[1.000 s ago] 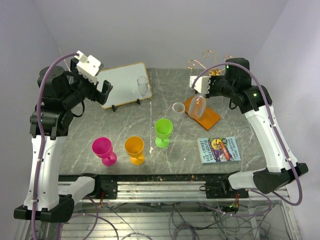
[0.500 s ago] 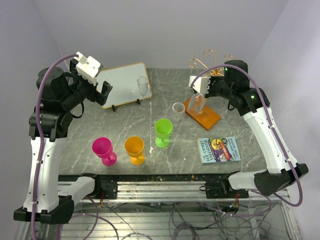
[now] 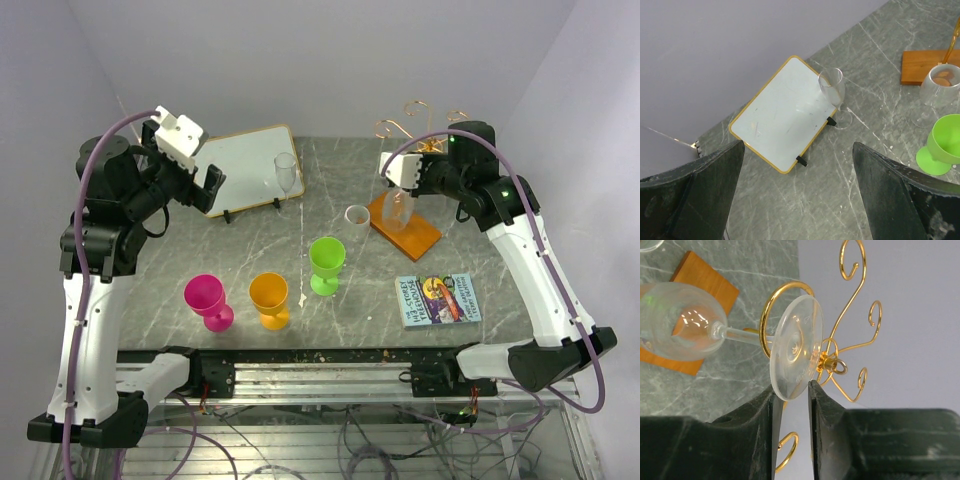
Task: Place the wine glass upside down on the wine glass rack
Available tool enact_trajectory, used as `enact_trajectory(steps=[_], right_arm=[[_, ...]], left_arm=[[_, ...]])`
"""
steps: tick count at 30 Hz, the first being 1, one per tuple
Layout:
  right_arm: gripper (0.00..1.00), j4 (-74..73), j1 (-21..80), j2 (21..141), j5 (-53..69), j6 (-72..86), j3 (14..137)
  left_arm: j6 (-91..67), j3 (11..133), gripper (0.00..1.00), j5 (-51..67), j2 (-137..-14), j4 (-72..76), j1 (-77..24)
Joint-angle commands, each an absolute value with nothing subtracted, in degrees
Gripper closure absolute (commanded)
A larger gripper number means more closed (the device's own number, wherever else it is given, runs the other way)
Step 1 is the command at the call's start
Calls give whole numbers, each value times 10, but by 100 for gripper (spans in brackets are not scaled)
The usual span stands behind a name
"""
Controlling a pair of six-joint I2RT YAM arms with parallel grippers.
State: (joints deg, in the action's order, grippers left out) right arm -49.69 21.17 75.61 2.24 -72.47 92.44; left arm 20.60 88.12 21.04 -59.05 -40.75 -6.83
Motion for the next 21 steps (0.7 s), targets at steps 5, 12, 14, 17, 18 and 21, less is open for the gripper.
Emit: enact_trajectory(steps=[5,12,14,17,18,21], right_arm=[[64,-505,199,731,20,-712,905],[51,-512,184,717,29,-702,904],[49,-515,179,714,39,-694,909],[47,-521,171,709,61,-680,918],[46,-525,168,705,67,-674,922],[43,-534,158,698,86,-657,934]], left_arm=[[203,868,0,226,-590,-423,-63],[167,881,0,218,-625,-451,-63],[169,870,0,223,-626,-452,-63],[175,847,0,214,-620,-453,-63],[179,840,0,208,-618,-459,-63],[194,837,1,184,-623,-502,-63]])
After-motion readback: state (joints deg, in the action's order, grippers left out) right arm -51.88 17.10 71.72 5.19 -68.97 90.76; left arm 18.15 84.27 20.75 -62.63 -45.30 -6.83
